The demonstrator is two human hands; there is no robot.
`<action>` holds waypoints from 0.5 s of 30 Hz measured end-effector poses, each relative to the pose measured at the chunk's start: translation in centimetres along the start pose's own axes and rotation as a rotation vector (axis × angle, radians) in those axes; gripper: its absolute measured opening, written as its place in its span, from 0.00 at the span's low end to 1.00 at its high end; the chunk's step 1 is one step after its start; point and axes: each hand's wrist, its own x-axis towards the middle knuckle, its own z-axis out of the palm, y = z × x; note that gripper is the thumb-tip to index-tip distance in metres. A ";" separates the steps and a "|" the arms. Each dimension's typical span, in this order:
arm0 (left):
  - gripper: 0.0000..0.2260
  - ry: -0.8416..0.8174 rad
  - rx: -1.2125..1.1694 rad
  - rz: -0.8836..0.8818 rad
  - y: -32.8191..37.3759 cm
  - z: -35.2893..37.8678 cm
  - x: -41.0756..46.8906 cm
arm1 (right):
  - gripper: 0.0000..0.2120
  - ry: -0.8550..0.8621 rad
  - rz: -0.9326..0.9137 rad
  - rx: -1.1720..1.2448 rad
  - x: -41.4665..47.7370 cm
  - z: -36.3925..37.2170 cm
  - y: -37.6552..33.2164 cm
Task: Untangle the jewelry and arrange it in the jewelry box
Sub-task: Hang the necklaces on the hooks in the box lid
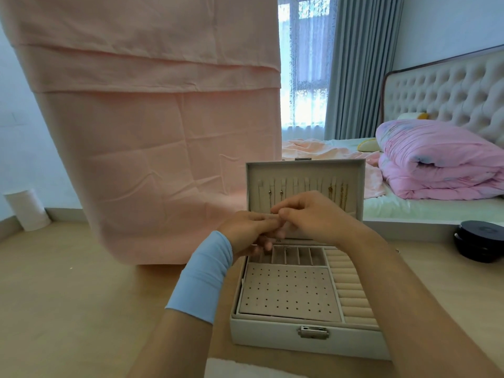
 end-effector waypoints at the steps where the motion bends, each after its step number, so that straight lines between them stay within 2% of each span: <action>1: 0.08 0.066 0.103 -0.001 0.1 -0.3 0.0 | 0.10 0.019 0.010 -0.052 0.2 0.1 0.4; 4: 0.05 0.205 0.240 0.045 0.6 -0.9 -0.2 | 0.11 -0.005 0.069 -0.191 0.7 1.0 1.7; 6: 0.04 0.239 0.270 0.076 1.1 -1.0 -0.5 | 0.12 -0.046 0.084 -0.339 1.1 1.8 2.5; 10: 0.04 0.275 0.482 0.130 0.9 -1.1 -0.3 | 0.19 -0.072 0.053 -0.614 1.5 2.8 3.3; 13: 0.11 0.255 0.609 0.135 0.5 -0.9 -0.2 | 0.20 -0.134 0.037 -0.747 1.9 2.9 2.9; 15: 0.10 0.306 0.697 0.172 0.7 -1.1 -0.5 | 0.19 -0.184 0.064 -0.821 2.0 3.0 2.4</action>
